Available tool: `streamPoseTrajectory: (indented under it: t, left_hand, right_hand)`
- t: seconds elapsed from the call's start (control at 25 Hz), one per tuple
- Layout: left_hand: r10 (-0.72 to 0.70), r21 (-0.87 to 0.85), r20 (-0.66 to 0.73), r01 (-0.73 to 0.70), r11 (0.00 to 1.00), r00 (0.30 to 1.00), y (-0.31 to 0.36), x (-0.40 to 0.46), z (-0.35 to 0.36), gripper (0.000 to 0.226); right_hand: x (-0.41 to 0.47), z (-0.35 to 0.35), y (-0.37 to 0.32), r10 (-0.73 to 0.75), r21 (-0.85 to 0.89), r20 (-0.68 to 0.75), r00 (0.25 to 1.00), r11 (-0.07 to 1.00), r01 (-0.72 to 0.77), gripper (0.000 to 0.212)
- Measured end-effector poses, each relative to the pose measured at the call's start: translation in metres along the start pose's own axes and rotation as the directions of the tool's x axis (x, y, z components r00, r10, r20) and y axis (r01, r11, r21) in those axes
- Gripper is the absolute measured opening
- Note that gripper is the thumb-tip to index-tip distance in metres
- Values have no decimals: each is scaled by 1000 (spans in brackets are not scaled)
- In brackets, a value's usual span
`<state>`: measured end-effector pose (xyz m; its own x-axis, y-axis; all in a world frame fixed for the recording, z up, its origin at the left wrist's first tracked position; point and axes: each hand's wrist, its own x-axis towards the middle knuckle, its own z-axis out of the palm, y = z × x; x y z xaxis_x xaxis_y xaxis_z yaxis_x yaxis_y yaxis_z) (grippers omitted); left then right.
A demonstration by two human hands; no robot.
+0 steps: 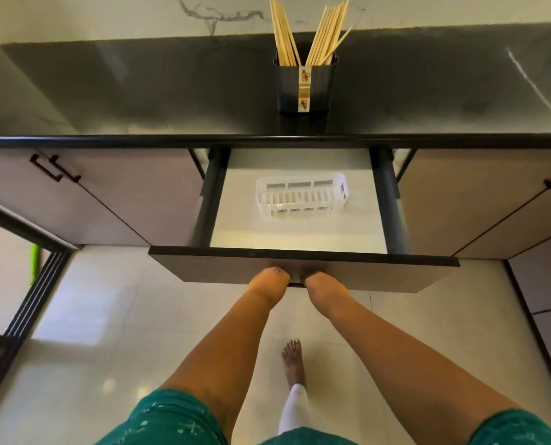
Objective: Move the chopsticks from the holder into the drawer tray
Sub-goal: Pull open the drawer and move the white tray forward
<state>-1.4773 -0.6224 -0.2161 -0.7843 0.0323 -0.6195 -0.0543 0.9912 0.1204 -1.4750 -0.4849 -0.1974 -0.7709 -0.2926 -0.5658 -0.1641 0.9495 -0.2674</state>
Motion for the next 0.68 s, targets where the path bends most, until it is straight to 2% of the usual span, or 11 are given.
streamPoseTrajectory:
  t: [0.16,0.32,0.6,0.68]
  left_hand:
    - [-33,-59,17,34,998,999,2,-50,42,32]
    - [23,-10,12,-23,1000,1000,1,-90,71,30]
    - [92,-87,-163,-107,990,982,-4,-127,83,25]
    - [142,-67,-213,-159,985,967,5,-140,81,29]
  right_hand:
    - [-39,34,-10,80,-23,113,990,997,-78,32]
    - [-73,63,-15,16,-131,125,992,991,0,33]
    - [-96,66,-25,124,-11,119,985,992,-123,29]
    - [-108,63,-33,106,-15,37,994,994,-105,24]
